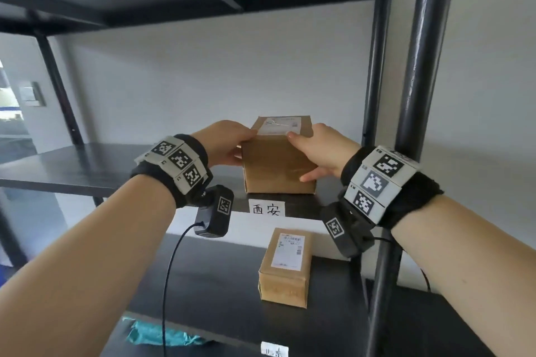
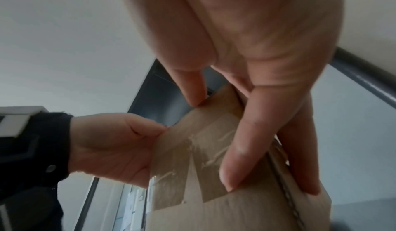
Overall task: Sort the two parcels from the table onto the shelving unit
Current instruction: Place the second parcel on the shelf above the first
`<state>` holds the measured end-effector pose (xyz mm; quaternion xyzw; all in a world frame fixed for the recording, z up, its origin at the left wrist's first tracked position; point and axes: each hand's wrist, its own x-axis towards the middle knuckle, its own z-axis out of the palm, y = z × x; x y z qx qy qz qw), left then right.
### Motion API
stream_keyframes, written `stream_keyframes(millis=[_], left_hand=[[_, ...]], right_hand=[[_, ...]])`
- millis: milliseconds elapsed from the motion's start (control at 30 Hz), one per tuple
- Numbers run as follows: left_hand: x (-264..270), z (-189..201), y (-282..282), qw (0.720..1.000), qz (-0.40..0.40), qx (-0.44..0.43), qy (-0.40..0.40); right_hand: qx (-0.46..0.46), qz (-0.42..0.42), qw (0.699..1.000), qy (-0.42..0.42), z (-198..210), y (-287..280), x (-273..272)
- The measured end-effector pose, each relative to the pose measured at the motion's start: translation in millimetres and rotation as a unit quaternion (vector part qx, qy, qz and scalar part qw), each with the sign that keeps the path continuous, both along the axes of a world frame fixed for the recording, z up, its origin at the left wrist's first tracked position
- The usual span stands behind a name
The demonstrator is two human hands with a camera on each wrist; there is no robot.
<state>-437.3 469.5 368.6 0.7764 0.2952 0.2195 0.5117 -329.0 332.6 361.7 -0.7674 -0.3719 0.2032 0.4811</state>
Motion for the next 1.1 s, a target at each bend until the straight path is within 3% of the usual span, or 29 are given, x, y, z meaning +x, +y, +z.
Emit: stream_keyframes(millis=[267,500,1100], left_hand=[[4.8,9.7,44.0,0.974,-0.149,0.134,0.102],[14.6,18.7,66.1,0.926,-0.13,0.326,0.141],[38.1,28.3,76.4,0.915,-0.14,0.331,0.185]], right_hand=[[-0.05,-0.076,0.995,-0.03,13.9,32.2,-5.7],[-0.077,-0.103,0.992,-0.003,26.1,56.0,9.0],[-0.083,-0.097,0.992,0.014,24.8,77.1,43.1]])
